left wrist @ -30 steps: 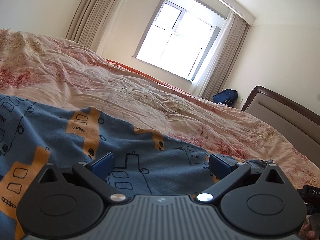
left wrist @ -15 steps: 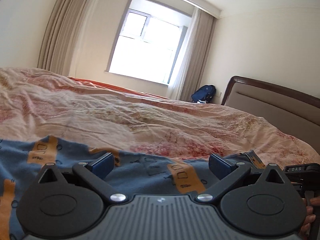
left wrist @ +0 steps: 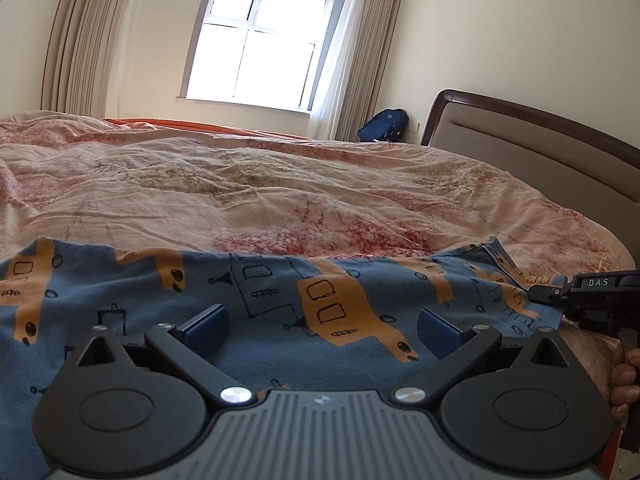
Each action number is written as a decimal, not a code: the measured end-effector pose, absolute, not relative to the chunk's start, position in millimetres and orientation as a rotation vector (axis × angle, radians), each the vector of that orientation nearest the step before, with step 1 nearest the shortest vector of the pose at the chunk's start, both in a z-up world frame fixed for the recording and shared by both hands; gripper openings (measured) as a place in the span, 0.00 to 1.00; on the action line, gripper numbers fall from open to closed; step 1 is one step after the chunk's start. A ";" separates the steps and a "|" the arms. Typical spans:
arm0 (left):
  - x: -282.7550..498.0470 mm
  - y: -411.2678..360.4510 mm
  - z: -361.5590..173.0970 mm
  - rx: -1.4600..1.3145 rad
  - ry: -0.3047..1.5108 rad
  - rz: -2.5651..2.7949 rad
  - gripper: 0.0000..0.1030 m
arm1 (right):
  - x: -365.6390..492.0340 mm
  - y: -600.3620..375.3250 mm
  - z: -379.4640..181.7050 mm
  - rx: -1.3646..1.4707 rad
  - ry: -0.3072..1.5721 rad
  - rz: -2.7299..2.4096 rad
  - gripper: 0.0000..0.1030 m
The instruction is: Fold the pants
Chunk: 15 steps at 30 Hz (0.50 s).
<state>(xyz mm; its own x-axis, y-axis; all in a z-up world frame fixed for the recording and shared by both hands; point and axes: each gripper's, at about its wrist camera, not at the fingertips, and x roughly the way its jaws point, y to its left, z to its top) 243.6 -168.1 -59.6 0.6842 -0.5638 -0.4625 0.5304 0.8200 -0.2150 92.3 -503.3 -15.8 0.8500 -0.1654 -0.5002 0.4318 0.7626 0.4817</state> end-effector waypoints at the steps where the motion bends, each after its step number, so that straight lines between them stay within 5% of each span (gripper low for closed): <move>1: 244.0 -165.6 -58.3 -0.077 0.543 -0.619 1.00 | 93.2 -504.0 -18.6 0.640 0.458 -0.338 0.12; 15: 259.7 -93.1 -30.6 -0.401 0.575 -0.737 1.00 | 86.3 -431.7 44.1 0.188 0.306 -0.231 0.13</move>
<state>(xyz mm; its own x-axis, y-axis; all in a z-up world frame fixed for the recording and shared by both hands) 259.7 -93.1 -30.6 0.5996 -0.7218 -0.3457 0.5105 0.6776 -0.5293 86.3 -431.7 44.1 0.9277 -0.1953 -0.3181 0.2521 0.9563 0.1480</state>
